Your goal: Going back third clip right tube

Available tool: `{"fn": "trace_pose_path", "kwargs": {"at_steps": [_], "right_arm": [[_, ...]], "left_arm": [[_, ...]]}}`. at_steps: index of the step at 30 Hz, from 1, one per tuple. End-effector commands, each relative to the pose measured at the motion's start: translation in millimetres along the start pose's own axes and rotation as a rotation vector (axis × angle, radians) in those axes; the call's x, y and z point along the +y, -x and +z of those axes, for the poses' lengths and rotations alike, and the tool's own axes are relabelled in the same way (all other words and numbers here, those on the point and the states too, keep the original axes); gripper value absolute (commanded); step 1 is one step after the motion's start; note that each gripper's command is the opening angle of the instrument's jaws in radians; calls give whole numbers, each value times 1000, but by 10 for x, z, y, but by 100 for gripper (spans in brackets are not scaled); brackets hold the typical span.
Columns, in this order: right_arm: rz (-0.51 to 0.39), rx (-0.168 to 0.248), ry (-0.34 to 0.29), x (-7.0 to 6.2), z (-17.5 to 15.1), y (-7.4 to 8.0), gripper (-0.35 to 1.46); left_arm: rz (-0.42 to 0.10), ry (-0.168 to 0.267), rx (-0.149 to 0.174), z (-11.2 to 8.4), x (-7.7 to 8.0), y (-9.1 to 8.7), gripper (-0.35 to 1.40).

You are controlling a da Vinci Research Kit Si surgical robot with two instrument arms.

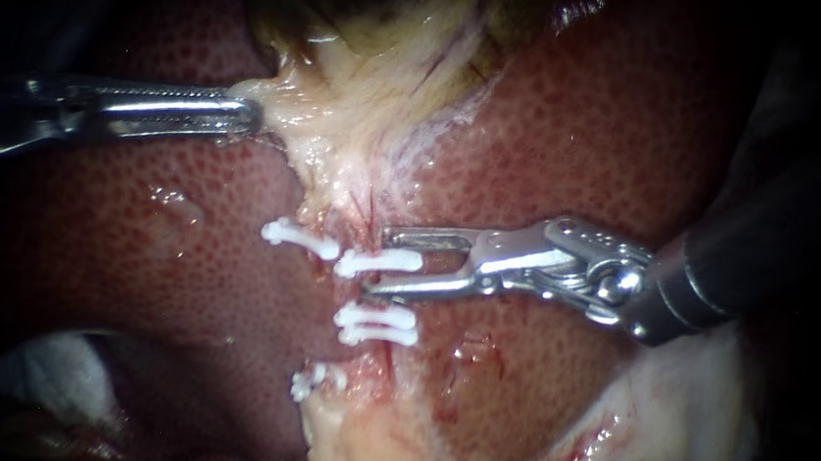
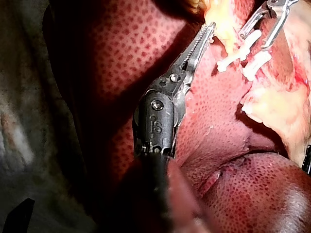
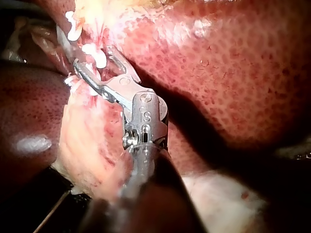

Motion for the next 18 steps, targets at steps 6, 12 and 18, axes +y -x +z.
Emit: {"fn": "trace_pose_path", "kwargs": {"at_steps": [6,12,18], "right_arm": [[-70,3,20,-7,-34,-3,49],[-148,-2,15,-22,-82,-20,49],[-215,-7,5,-37,-114,-37,49]], "left_arm": [[0,1,0,-1,0,0,-35],[0,1,0,-2,0,0,-35],[0,1,0,-2,0,0,-35]]}}
